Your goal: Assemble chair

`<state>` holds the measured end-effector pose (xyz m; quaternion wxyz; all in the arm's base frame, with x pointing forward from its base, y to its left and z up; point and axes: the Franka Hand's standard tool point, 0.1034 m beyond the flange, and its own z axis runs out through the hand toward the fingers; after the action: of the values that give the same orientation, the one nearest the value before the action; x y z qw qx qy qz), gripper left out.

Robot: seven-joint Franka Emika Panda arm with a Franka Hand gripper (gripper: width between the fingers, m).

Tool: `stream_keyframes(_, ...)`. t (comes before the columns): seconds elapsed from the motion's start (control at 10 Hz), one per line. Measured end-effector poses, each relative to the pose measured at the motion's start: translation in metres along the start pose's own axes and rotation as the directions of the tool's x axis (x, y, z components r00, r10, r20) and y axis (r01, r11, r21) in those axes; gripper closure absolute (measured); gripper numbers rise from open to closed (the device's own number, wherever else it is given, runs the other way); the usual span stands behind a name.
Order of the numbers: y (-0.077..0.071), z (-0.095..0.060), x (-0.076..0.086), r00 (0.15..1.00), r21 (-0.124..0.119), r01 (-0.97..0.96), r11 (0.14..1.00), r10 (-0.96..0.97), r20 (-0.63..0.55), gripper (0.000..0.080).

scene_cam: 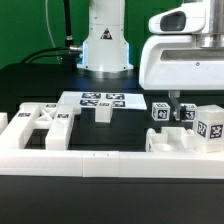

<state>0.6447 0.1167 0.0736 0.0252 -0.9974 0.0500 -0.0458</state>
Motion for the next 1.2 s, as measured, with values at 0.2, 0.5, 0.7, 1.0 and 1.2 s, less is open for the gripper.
stream_keyframes(0.2,0.0025,-0.0009,0.0013,0.976,-0.024,0.216,0.976,-0.216,0.001,0.0151)
stream_keyframes(0.5,0.0037,-0.0003,0.0012,0.969,-0.037,0.246,0.969,-0.246,0.002,0.0409)
stream_keyframes(0.7,0.0033,0.0012,0.0007,0.979,-0.036,0.203,0.979,-0.203,-0.001,0.0514)
stream_keyframes(1.0,-0.0041,0.0026,0.001,0.992,-0.023,-0.118,0.993,0.117,-0.037,0.0514)
stream_keyframes(1.2,-0.0035,0.0026,0.0012,0.963,-0.012,-0.266,0.964,0.266,-0.042,0.0514)
